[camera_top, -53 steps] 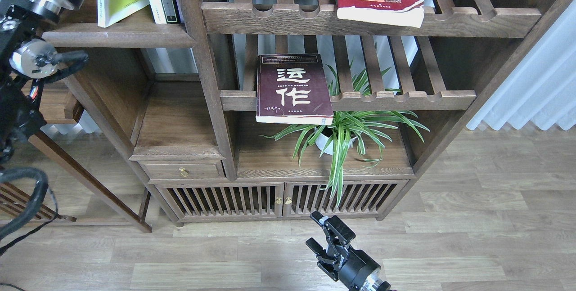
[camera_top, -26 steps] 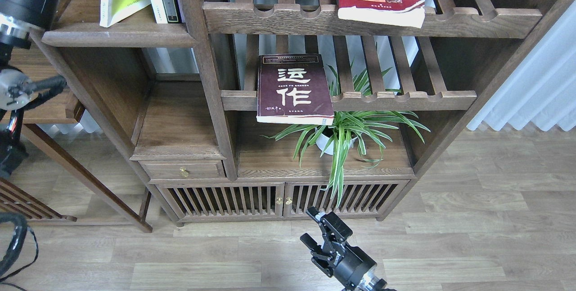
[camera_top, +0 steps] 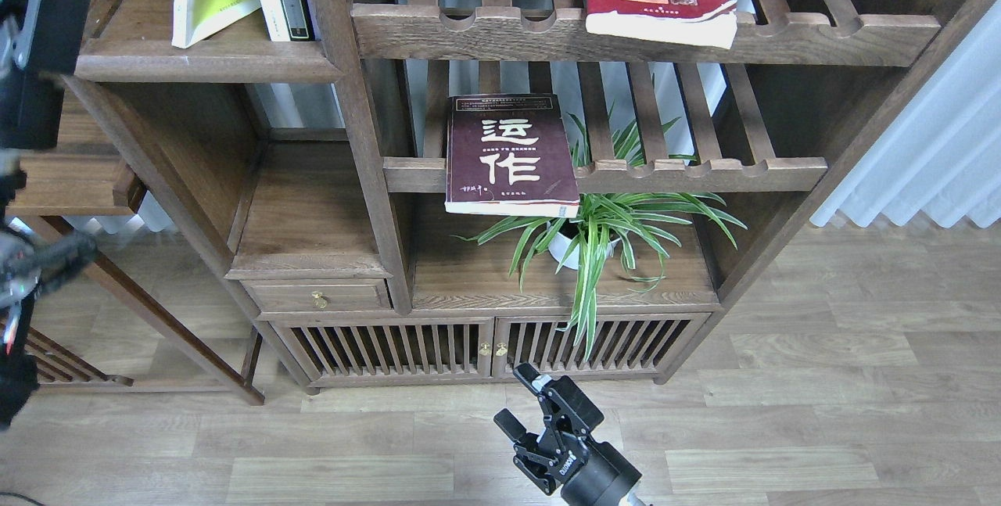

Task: Organize books on shelf
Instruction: 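Lower the left arm and move the right gripper toward the shelf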

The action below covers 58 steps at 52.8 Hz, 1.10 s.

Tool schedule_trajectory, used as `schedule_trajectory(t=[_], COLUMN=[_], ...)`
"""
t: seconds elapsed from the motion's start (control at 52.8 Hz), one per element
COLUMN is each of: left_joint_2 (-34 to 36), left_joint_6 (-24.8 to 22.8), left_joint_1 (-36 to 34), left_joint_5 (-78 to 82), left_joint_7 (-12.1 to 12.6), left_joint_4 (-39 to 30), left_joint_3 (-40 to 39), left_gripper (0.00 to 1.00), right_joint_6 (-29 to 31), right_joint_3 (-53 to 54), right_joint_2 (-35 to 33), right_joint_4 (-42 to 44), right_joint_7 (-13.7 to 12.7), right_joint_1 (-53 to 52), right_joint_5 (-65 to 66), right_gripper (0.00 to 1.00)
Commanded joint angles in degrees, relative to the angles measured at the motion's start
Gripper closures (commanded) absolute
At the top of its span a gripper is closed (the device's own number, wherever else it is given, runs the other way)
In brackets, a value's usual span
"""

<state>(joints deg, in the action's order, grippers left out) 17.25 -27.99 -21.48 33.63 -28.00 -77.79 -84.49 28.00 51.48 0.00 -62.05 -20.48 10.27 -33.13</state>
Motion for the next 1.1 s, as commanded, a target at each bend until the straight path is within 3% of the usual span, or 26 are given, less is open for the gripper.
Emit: schedule_trajectory(t=[0.0,0.189,0.379,0.454,0.473,0.606,0.795,1.079], left_joint_2=[-1.3,-2.4,-2.5,-2.5,-2.5,-2.1,-2.0,-2.2], left_joint_6=[0.0,0.0,0.0,0.0,0.0,0.0,0.0,0.0], left_joint_1=[2.2,13.0,17.6,19.2,20.1,20.1,20.0,19.2], left_joint_5=[-1.2,-3.4,-4.2,-6.1,-7.9,-11.3,-11.4,-11.4], left_joint_7=[0.0,0.0,0.0,0.0,0.0,0.0,0.0,0.0], left_joint_4=[-0.2,0.0,0.8,1.1,1.8,4.0,4.8,5.6], left_joint_3=[1.0,1.2,1.0,0.6,0.3,-0.4,0.1,1.7], left_gripper=[0.0,0.0,0.0,0.0,0.0,0.0,0.0,0.0], right_joint_6=[0.0,0.0,0.0,0.0,0.0,0.0,0.0,0.0], right_joint_3=[-0.1,0.2,-0.2,0.1,0.0,0.1,2.4,3.9], right_joint_2=[0.0,0.0,0.0,-3.0,-6.6,-12.7,-22.5,-22.4], right_joint_4=[-0.3,1.8,2.3,1.5,-0.9,-10.2,-10.9,-11.3], right_joint_7=[0.0,0.0,-0.2,-0.1,-0.1,0.0,1.3,1.8], right_joint_1=[-0.2,-1.5,-3.6,-6.0,-7.5,-8.0,-10.1,-12.7], right_joint_5=[0.0,0.1,0.3,0.2,0.2,-0.4,-4.0,-5.1], right_gripper=[0.0,0.0,0.0,0.0,0.0,0.0,0.0,0.0])
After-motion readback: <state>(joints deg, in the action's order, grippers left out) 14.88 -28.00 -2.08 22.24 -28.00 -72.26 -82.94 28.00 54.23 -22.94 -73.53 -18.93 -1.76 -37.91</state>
